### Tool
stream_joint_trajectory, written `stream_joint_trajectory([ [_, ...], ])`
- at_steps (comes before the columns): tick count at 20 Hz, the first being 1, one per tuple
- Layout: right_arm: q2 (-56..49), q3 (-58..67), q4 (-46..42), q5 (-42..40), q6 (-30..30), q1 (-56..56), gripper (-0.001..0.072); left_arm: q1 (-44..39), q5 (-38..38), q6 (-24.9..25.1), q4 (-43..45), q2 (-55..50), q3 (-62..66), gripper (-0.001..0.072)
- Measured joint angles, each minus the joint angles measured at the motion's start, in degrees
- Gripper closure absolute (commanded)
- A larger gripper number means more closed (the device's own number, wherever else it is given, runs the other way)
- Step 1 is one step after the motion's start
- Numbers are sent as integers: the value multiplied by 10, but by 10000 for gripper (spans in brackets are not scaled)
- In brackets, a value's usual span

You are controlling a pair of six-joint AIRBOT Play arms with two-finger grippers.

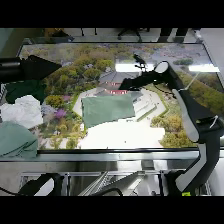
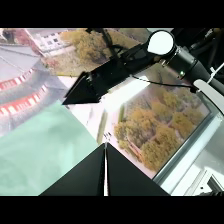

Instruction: Fold the shirts.

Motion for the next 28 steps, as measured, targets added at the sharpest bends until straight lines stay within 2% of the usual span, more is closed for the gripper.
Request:
stream_joint_trajectory([
  [5, -32, -47, -19, 41, 14, -67, 11, 3, 4, 1, 0, 18, -10, 694],
  [12, -73, -59, -2, 53, 13, -36, 26, 3, 4, 2, 0, 22, -12, 694],
  [15, -85, -61, 0, 51, 10, -19, 496, 3, 4, 2, 0, 22, -12, 694],
  [17, -85, -57, -3, 52, 2, -11, 673, 3, 3, 2, 1, 22, -12, 694],
  [21, -47, -31, -39, 64, 23, -7, 689, 3, -1, 2, 1, 22, -12, 694],
  [25, 7, -5, -179, 68, 80, -37, 690, 3, -3, 1, 1, 22, -12, 694],
  [28, 36, 2, -256, 67, 113, -116, 690, 3, -3, 1, 1, 22, -12, 694],
])
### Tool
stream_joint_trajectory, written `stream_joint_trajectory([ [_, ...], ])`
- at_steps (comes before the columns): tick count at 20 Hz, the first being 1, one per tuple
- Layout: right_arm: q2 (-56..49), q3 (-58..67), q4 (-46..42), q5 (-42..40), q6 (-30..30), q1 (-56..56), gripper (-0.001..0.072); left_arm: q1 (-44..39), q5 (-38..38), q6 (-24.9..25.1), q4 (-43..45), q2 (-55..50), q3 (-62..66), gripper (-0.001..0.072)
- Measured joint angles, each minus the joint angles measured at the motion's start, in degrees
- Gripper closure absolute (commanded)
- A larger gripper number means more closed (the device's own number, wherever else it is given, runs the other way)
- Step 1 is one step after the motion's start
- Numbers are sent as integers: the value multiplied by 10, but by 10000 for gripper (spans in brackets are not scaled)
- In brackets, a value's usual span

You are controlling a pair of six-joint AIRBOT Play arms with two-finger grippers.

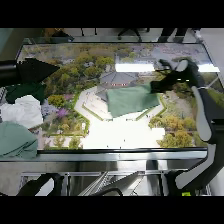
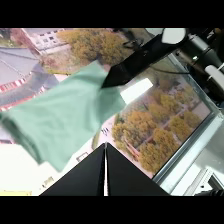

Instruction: Fold the shirts.

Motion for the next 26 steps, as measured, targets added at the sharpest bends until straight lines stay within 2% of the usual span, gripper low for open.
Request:
stream_joint_trajectory([
  [9, 54, -34, -66, 28, 74, -335, 690, 0, -2, 13, 0, 0, 0, 694],
  [15, 185, -279, -170, 27, 170, -424, 672, 0, -4, 39, 0, 0, 0, 694],
  [16, 205, -319, -182, 20, 185, -428, 507, 0, -4, 44, 0, 0, 0, 694],
  [17, 226, -360, -191, 12, 201, -432, 267, 0, -4, 49, 0, 0, 0, 694],
  [18, 241, -390, -197, 5, 210, -434, 201, 0, -4, 52, 0, 0, 0, 694],
  [21, 264, -416, -211, 2, 227, -438, 202, 0, -4, 61, 0, 0, 0, 694],
  [25, 275, -330, -212, 31, 225, -437, 214, 1, -4, 65, 0, 0, 0, 694],
  [26, 276, -298, -191, 36, 221, -432, 385, 3, -3, 66, 0, 0, 0, 694],
])
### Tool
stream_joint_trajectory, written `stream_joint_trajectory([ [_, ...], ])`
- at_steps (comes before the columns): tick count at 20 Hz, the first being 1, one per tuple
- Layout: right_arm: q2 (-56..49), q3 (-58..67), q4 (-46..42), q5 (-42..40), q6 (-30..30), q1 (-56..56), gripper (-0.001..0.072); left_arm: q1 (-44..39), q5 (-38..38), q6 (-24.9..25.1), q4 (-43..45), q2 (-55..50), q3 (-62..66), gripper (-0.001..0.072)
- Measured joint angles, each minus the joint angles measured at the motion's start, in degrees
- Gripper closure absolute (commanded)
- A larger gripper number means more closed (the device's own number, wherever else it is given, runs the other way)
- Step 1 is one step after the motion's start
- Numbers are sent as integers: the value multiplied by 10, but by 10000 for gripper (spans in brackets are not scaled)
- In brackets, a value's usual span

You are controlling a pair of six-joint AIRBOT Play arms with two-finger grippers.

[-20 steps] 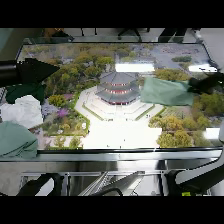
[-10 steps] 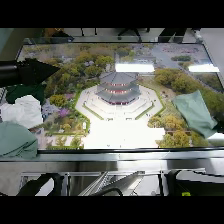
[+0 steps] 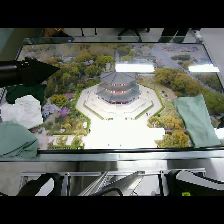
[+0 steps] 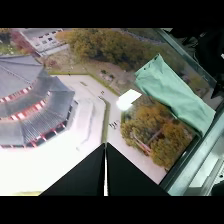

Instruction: Fold the shirts.

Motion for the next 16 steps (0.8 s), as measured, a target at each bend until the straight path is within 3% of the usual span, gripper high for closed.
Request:
stream_joint_trajectory([
  [1, 1, 26, 27, 2, -6, 8, 633, 3, 3, 0, 0, 0, 0, 694],
  [3, 5, 66, 95, -3, -31, 38, 623, 15, 9, 0, 1, 0, 0, 694],
  [4, 7, 78, 131, -9, -48, 61, 690, 24, 10, 0, 2, 0, 0, 695],
  [9, 29, 63, 213, -40, -107, 241, 688, 48, -10, -21, 4, 27, -61, 695],
  [16, 81, -125, 234, -139, -111, 501, 687, -8, 16, -50, 13, 163, -348, 695],
])
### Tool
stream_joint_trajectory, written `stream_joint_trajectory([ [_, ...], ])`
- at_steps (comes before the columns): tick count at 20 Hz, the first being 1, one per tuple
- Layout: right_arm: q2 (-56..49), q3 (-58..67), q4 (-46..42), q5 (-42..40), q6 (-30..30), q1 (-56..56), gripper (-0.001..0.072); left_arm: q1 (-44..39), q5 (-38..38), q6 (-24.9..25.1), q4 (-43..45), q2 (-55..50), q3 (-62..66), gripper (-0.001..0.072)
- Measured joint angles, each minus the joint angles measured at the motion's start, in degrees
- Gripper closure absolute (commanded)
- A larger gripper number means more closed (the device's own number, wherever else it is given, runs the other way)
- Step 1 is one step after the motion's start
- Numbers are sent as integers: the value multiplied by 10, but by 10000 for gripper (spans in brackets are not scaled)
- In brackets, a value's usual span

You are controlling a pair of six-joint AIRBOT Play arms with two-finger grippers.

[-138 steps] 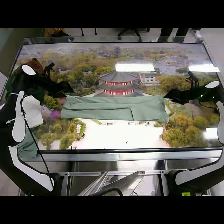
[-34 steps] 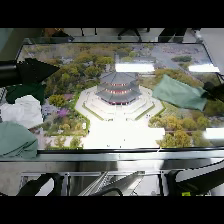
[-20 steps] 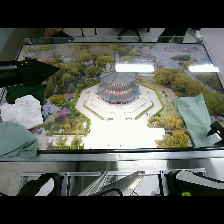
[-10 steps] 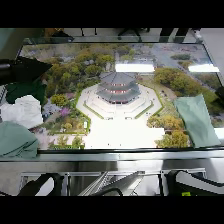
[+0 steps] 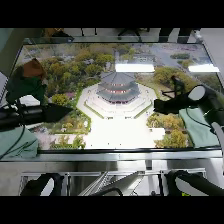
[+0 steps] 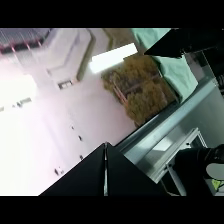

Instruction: Fold the shirts.

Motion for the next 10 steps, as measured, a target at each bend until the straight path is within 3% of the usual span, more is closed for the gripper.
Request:
stream_joint_trajectory([
  [10, 2, -39, 13, -29, 4, 50, 688, -20, 24, -15, 4, 71, -106, 694],
])
